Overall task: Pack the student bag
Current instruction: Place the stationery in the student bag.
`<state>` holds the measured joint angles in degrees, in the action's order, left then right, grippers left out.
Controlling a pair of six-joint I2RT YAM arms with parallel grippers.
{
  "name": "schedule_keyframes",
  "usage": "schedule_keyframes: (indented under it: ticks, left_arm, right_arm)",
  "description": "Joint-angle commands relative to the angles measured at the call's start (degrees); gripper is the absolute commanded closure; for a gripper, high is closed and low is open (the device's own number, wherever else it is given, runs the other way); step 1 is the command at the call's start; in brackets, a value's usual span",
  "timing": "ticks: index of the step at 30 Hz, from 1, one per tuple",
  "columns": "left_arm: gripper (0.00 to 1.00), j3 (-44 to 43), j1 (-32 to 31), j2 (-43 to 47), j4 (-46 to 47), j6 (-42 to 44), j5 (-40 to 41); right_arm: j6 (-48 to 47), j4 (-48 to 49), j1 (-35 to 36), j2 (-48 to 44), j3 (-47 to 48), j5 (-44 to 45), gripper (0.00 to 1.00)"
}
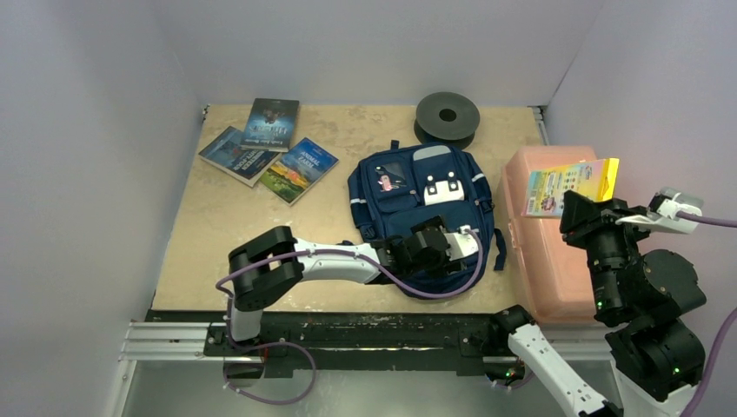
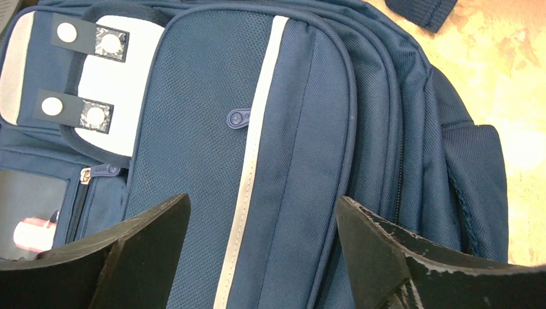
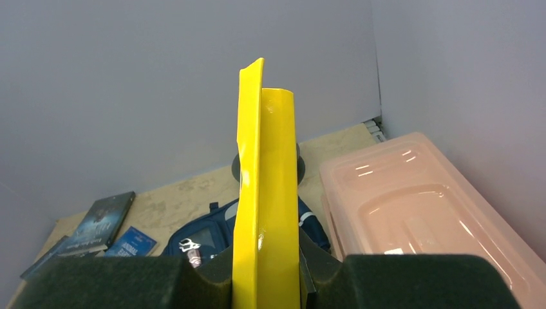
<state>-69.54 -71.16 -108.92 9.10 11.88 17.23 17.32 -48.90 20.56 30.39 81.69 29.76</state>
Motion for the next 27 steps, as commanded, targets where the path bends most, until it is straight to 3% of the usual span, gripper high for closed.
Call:
schedule_keyframes:
  ticks: [1,8,12,19,22,27]
  left_arm:
    - [0.13,-3.96,-0.04,-2.52,-2.54,1.41,-2.44]
    - [0.14,-5.0,-0.21,-3.31,-3.48,1.72,-1.92]
    - [0.37,-7.99,-0.04,-6.11,-5.75,2.74,9.15]
    - [0.93,-4.1,3.16,1.03,-5.61,-5.74,11.87]
    - [1.0,-2.27,4.3,6.02,-5.95,-11.08,5.72]
    - [1.0,-4.19,8.82,10.4,-12.68,-23.09,-3.46]
  right_arm:
    - [0.3,4.15,0.24,-0.32,-0.3,-2.25,0.93]
    - [0.39,4.16,0.16,0.08,-0.34,-3.84,0.94]
    - [1.37,4.08,0.21,0.32,-0.71,-5.64,0.94]
    - [5.18,-2.58,0.24,3.5,-2.09,-6.87,0.91]
    - [9.78,-5.61,0.24,5.45,-4.12,-10.24,0.91]
    - [17.46,-5.42,0.23,8.11,-9.63,-17.38,0.97]
